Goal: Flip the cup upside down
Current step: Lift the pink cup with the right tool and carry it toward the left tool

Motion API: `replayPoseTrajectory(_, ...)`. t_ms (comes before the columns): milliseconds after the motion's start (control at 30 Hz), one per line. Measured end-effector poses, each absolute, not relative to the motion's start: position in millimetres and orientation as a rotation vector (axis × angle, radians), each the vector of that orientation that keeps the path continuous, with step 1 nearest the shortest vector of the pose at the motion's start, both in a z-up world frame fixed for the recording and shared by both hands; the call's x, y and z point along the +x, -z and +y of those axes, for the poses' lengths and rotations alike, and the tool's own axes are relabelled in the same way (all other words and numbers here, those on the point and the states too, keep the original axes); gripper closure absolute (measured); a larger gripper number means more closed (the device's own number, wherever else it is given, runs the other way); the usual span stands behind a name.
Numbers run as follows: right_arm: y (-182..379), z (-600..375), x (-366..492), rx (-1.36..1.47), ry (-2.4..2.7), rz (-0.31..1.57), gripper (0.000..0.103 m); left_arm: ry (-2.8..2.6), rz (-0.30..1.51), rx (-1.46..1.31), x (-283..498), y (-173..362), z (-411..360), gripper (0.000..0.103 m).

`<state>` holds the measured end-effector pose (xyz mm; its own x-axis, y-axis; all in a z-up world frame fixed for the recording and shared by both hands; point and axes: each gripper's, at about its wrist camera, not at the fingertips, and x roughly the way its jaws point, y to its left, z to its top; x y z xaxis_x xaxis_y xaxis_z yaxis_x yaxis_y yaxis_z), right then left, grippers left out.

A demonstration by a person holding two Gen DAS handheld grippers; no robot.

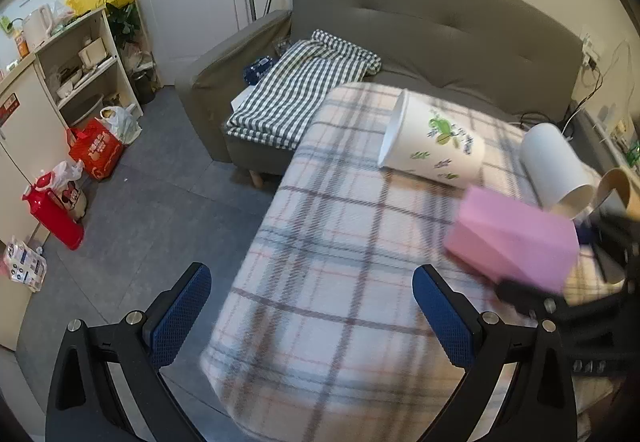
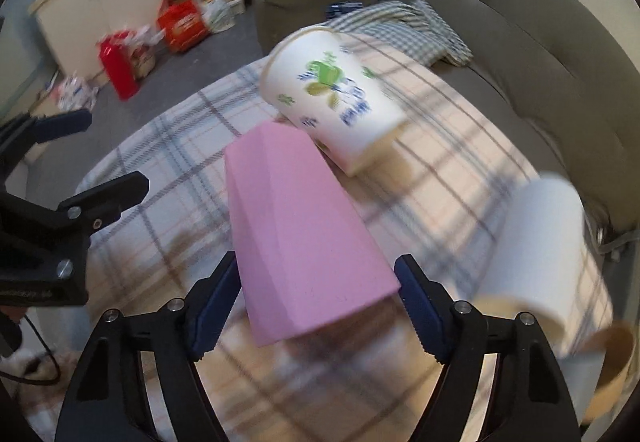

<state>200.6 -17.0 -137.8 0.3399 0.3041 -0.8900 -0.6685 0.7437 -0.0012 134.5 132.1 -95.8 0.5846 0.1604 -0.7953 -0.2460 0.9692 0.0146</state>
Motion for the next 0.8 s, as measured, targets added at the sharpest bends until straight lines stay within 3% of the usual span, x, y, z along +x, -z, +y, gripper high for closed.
replayPoseTrajectory(333,132,-101,115,-0.227,-0.282,1.059,0.027,-0.167,0.89,-0.114,111,78,100,0.0)
replayPoseTrajectory(800,132,-99,79,-0.148,-0.244,1.105,0.027,-0.122,0.891,-0.082,76,57,65,0.0)
